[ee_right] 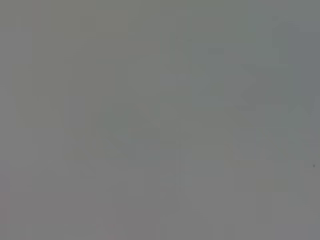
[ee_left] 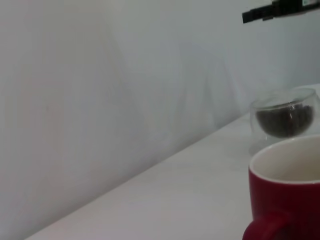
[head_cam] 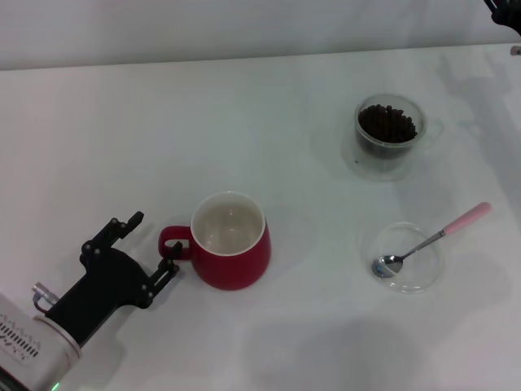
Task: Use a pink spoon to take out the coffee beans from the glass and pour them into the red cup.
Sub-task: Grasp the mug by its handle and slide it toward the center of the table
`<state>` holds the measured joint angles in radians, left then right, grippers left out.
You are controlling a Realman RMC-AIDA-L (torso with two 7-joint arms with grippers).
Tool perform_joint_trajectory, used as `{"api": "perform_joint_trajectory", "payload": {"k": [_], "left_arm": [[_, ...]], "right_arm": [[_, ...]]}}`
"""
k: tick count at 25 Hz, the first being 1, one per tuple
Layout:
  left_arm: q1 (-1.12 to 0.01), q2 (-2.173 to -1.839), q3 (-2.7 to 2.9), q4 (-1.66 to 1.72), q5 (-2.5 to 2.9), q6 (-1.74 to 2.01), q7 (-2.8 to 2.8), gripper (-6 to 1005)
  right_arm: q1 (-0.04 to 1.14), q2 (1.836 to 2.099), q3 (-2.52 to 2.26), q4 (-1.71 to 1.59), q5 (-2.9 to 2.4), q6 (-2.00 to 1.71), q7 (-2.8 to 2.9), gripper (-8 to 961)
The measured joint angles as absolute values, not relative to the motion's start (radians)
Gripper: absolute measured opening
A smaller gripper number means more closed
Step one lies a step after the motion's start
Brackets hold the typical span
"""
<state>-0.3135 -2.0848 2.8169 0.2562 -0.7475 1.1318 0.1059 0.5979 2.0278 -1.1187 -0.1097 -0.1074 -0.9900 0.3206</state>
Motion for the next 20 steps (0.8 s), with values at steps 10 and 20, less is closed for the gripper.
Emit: {"api": "perform_joint_trajectory", "payload": {"k": [10, 20], "left_arm": [[-0.293, -2.083, 2.831, 0.255, -0.744, 1.173, 0.094, 681], [-0.227, -2.083, 2.830, 0.254, -0.749, 1.249, 0.090, 682]], "right_arm": [[0.598, 2.028, -1.117, -0.109, -0.107, -0.990, 0.321, 834], [0.592, 2.028, -1.117, -0.110, -0.107, -0.989, 0.321, 832]]}}
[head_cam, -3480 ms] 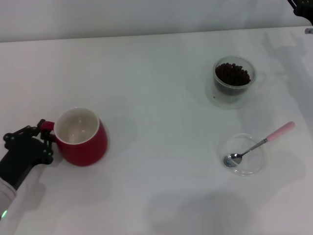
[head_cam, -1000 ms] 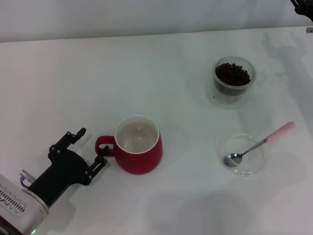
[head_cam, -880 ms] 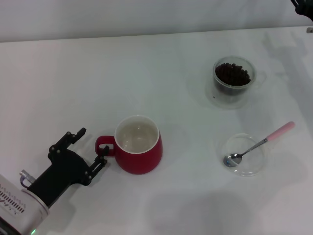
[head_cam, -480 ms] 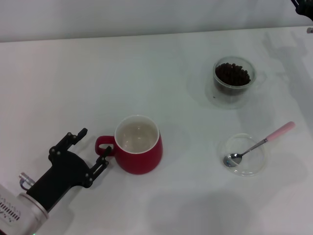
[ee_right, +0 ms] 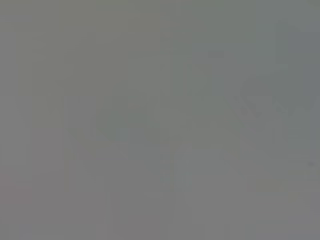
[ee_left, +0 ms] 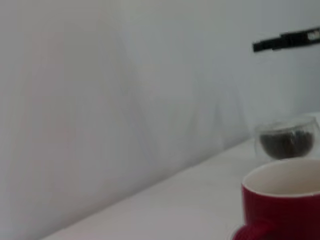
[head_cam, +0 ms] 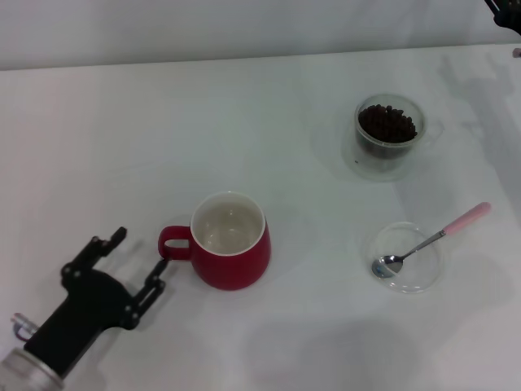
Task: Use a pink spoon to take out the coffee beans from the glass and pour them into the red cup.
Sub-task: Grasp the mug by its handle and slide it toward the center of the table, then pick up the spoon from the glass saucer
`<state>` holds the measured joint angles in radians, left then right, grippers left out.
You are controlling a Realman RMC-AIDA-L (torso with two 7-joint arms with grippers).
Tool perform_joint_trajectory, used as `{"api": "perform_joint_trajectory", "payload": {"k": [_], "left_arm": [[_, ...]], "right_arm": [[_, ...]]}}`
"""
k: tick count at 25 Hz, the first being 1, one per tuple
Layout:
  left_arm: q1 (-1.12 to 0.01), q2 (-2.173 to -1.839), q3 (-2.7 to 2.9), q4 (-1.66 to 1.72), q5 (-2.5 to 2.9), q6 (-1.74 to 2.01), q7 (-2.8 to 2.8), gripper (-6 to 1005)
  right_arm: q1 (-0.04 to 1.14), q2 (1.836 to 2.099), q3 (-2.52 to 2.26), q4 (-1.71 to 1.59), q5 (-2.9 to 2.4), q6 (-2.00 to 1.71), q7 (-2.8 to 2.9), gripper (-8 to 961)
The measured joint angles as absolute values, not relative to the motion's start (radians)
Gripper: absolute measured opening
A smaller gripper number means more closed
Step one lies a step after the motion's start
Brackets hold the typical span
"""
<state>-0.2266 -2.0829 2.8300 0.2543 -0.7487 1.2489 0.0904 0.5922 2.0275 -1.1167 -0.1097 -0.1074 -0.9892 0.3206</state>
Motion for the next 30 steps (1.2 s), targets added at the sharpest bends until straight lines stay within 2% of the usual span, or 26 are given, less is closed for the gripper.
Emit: {"api": "perform_joint_trajectory", "payload": {"k": [10, 20, 30], "left_arm": [[-0.148, -2.082, 2.805, 0.211, -0.926, 1.426, 0.010, 681], [-0.171, -2.082, 2.804, 0.163, -1.244, 1.485, -0.142, 681], [-0.239, -2.082, 2.802, 0.162, -1.446, 1.477, -0.141, 696]], "right_arm": [[0.529, 2.023, -1.117, -0.117, -0.104, -1.041, 0.412, 830], [0.431, 2.010, -1.126, -0.118, -0.115, -1.055, 0.612, 828], [0.311, 1.964, -1.143, -0.118, -0.323, -1.061, 1.090, 827]]}}
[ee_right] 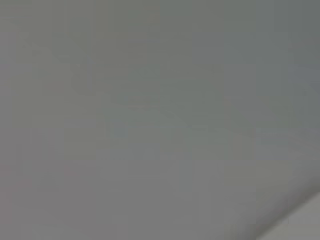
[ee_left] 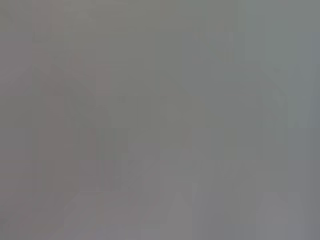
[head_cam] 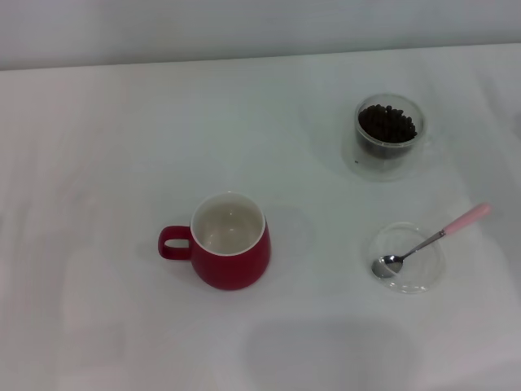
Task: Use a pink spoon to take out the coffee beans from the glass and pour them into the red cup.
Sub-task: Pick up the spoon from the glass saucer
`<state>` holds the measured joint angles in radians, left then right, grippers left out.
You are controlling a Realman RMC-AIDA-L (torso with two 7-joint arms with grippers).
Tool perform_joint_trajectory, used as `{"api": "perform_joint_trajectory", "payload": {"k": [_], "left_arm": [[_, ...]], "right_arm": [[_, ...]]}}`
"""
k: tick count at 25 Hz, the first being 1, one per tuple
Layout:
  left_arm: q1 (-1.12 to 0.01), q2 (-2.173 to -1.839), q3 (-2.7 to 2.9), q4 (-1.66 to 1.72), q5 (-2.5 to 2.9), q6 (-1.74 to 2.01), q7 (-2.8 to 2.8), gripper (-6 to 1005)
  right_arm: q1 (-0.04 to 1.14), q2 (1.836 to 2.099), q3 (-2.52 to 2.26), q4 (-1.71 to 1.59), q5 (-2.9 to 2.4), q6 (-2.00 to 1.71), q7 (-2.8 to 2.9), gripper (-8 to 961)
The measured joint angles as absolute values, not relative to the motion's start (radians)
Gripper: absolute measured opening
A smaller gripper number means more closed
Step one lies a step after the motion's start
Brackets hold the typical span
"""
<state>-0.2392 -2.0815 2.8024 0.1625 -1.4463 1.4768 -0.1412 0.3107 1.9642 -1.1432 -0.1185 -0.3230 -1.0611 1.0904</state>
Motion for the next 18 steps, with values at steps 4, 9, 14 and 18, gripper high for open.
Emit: {"api": "perform_joint_trajectory", "payload": {"k": [4, 9, 14, 18], "left_arm": [[-0.255, -2.082, 2.799, 0.163, -1.488, 1.471, -0.142, 723], [-0.291, -2.081, 2.793, 0.165, -1.520, 1.440, -0.148, 892], [-0.321, -2.078, 2.792, 0.143, -1.522, 1.433, -0.183, 892], [-0.337, -2.077, 2.791, 0.136, -1.522, 1.428, -0.185, 892]], "right_arm": [[0.284, 1.945, -1.144, -0.114, -0.470, -1.064, 1.254, 826], [0.259, 1.939, -1.154, -0.109, -0.535, -1.082, 1.344, 825], [0.216, 1.938, -1.185, -0.108, -0.556, -1.133, 1.421, 824], [0.182, 1.935, -1.190, -0.107, -0.563, -1.144, 1.462, 823]]}}
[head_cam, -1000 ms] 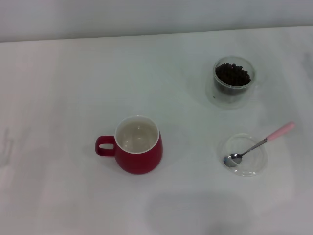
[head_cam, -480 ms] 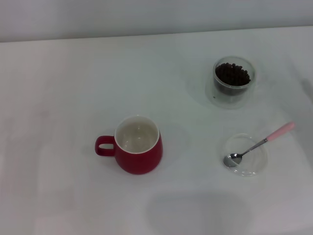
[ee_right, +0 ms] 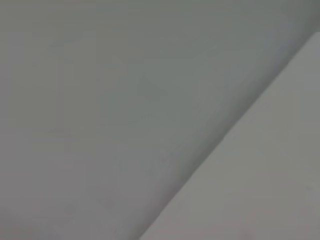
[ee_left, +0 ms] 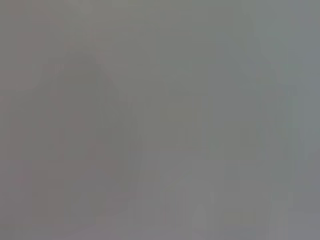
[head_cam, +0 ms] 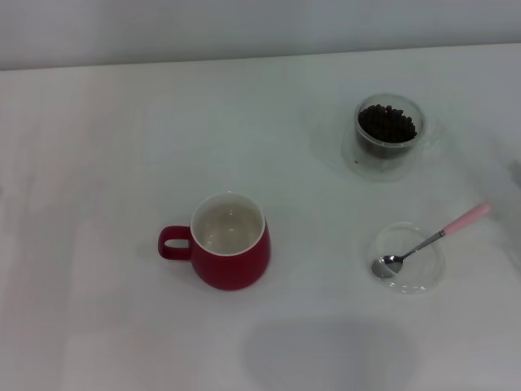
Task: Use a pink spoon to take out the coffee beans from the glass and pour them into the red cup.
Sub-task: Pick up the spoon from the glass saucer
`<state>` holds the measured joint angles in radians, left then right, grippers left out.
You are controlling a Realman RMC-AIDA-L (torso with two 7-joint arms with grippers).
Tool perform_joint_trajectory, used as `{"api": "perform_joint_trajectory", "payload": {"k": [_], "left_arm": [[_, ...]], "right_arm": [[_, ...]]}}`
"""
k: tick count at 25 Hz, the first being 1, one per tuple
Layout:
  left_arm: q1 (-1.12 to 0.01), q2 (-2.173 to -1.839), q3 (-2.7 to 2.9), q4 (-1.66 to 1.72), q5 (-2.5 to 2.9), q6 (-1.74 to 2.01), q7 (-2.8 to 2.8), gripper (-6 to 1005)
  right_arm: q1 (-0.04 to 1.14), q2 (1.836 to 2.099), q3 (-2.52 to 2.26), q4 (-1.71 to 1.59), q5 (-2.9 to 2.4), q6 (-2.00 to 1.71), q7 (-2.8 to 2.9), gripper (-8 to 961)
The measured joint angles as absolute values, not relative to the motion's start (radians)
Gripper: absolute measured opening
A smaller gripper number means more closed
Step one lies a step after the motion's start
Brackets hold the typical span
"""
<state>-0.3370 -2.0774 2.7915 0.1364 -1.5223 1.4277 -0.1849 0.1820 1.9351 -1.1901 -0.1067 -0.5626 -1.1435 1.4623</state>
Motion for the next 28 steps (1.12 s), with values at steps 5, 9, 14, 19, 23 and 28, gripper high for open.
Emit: {"api": "perform_joint_trajectory", "payload": {"k": [5, 9, 14, 19, 23, 28], "left_arm": [[-0.353, -2.076, 2.792, 0.125, -1.523, 1.398, -0.190, 891], [-0.354, -2.075, 2.792, 0.124, -1.523, 1.395, -0.195, 891], [-0.350, -2.074, 2.791, 0.116, -1.523, 1.395, -0.195, 892], [-0.360, -2.074, 2.790, 0.111, -1.524, 1.395, -0.196, 892], [-0.368, -2.073, 2.790, 0.110, -1.525, 1.394, -0.196, 892], [-0.370, -2.071, 2.790, 0.110, -1.527, 1.395, -0.198, 892]], "right_arm": [[0.170, 1.932, -1.192, -0.105, -0.573, -1.171, 1.481, 823], [0.169, 1.934, -1.195, -0.103, -0.591, -1.174, 1.482, 822], [0.170, 1.943, -1.205, -0.103, -0.610, -1.176, 1.482, 821], [0.166, 1.951, -1.221, -0.100, -0.619, -1.195, 1.482, 820], [0.162, 1.954, -1.231, -0.092, -0.619, -1.213, 1.482, 819], [0.157, 1.955, -1.242, -0.092, -0.620, -1.227, 1.482, 819]]}}
